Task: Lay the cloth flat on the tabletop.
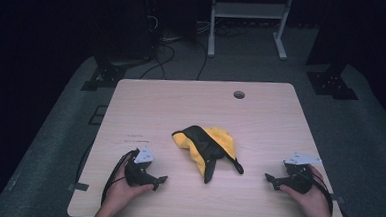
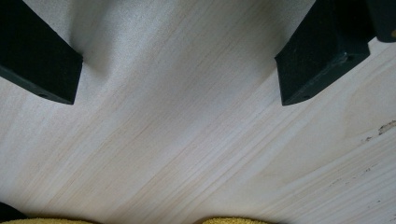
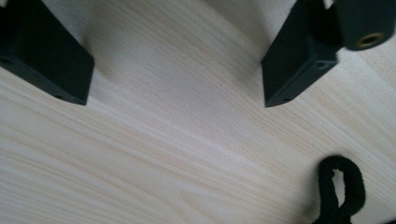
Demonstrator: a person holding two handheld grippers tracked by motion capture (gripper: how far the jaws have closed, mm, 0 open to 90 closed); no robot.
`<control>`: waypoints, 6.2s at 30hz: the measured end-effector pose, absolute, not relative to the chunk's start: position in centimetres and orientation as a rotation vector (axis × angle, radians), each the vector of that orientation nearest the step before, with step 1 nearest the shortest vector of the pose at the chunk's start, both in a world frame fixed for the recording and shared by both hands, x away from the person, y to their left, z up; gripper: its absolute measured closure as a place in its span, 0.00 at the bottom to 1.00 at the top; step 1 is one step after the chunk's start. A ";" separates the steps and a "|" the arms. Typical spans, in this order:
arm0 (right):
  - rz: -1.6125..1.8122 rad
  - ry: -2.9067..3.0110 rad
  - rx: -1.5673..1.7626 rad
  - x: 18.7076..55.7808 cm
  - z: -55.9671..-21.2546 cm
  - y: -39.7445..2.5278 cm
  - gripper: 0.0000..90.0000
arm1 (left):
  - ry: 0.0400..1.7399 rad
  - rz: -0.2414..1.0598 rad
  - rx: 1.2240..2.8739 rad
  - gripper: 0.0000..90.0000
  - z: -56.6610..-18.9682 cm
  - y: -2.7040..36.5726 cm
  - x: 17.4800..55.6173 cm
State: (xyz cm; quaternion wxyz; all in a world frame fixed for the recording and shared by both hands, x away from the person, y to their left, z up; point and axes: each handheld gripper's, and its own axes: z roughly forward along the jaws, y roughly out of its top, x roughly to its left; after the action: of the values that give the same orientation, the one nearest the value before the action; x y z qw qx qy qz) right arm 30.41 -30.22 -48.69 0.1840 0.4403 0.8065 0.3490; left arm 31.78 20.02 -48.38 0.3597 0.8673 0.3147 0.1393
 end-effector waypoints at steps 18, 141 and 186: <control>1.114 2.315 1.092 30.0 -46.0 -27.7 0.35 | 0.812 0.360 2.236 0.00 -48.4 20.0 31.8; 1.345 2.328 1.011 31.4 -38.1 -28.2 0.93 | 0.846 0.451 2.290 0.22 -46.8 4.4 43.6; 1.318 2.322 1.023 31.4 -38.2 -28.3 0.93 | 0.992 0.307 2.127 0.94 -47.3 12.7 43.1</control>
State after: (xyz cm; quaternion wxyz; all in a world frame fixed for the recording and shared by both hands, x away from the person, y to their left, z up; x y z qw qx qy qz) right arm 31.41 -28.34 -38.25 0.1404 0.3542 0.8041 0.4564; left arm 43.15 12.68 -47.29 0.3777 0.8321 0.3879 0.1203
